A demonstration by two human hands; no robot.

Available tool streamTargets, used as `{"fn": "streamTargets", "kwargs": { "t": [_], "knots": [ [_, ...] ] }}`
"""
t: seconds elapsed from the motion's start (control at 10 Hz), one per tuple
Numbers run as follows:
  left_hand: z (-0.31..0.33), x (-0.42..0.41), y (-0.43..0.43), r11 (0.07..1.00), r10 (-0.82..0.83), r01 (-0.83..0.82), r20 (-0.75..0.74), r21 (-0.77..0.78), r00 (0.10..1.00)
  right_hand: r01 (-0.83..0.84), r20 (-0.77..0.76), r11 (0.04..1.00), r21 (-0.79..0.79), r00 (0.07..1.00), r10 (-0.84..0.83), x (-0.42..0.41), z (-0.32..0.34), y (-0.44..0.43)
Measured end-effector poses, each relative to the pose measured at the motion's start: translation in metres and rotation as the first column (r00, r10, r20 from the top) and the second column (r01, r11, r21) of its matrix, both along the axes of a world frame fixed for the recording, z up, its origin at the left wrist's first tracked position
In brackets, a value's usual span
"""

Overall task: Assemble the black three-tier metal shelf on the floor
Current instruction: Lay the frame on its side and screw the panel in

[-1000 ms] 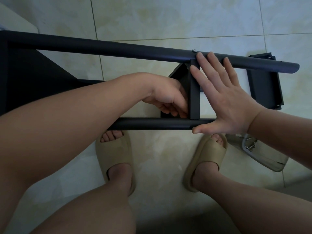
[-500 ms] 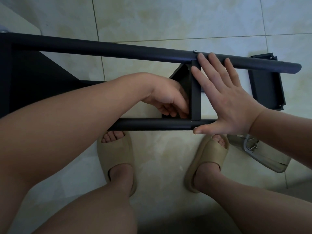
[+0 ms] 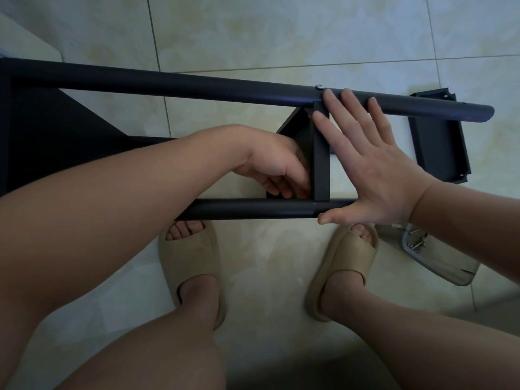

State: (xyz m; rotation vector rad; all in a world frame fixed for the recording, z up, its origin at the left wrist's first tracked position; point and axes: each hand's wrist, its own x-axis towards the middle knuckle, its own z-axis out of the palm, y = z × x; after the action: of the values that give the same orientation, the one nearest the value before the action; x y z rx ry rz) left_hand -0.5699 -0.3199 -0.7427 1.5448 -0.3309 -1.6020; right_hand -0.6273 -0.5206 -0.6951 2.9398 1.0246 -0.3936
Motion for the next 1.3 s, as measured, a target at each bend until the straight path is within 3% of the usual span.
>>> {"fn": "streamTargets", "kwargs": {
  "t": [0.6,0.9,1.3],
  "knots": [
    [0.0018,-0.0008,-0.0006,0.999,0.03,-0.03,-0.034,0.012,0.999,0.006,-0.011,1.0,-0.002,1.0,-0.006,-0.0003,0.0014,0.0007],
    [0.0016,-0.0034,-0.0031,0.995,0.098,-0.094,-0.141,0.031,0.985,0.008,-0.021,1.0,-0.004,1.0,-0.009,-0.0005,0.0016,0.0011],
    [0.005,-0.0036,-0.0046,0.993,0.119,-0.117,-0.126,0.02,0.985,0.004,-0.01,1.0,0.01,1.0,-0.004,-0.0005,0.0005,0.0004]
  ]
}}
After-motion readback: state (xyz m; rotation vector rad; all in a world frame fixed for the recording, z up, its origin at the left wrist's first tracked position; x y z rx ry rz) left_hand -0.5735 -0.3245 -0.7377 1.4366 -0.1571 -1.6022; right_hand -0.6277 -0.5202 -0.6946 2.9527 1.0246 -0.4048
